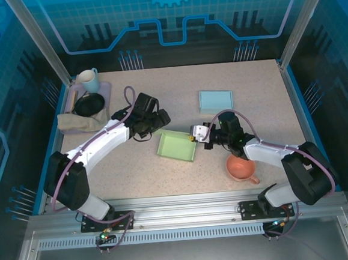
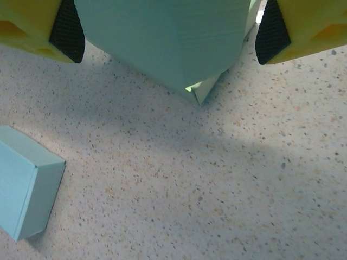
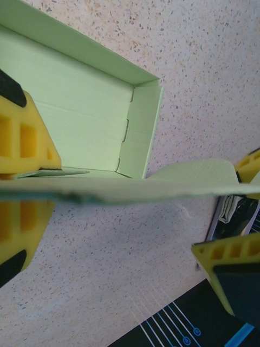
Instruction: Fold the paper box
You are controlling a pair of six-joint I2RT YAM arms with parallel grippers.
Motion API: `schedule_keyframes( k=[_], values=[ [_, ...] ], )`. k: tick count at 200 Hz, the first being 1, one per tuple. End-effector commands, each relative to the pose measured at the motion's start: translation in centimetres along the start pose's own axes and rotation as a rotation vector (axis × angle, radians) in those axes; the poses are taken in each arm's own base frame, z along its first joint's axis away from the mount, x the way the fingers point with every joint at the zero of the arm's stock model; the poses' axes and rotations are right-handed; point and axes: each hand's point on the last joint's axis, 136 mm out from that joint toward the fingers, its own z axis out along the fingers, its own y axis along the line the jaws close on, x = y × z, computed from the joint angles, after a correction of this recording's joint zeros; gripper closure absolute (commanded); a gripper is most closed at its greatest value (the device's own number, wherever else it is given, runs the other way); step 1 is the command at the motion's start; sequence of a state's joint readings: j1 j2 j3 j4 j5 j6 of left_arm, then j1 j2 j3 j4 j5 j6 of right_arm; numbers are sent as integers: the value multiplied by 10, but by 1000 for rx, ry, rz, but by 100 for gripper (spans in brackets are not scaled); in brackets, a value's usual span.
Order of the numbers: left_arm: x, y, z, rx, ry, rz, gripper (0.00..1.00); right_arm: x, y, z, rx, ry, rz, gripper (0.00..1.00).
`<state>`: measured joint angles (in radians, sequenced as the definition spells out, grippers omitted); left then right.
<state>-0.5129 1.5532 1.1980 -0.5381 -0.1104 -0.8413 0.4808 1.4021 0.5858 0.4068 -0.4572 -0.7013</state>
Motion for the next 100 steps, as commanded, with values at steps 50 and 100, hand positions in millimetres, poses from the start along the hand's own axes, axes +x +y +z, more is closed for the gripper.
schedule_keyframes(
  k=[50,100],
  values=[
    [22,-37,-6,111,56,-15,21,-6,-9,6,-1,-12,-15,90],
    [29,-15,4,60,29,-28,37,5,-5,12,-22,55,-22,78]
  ],
)
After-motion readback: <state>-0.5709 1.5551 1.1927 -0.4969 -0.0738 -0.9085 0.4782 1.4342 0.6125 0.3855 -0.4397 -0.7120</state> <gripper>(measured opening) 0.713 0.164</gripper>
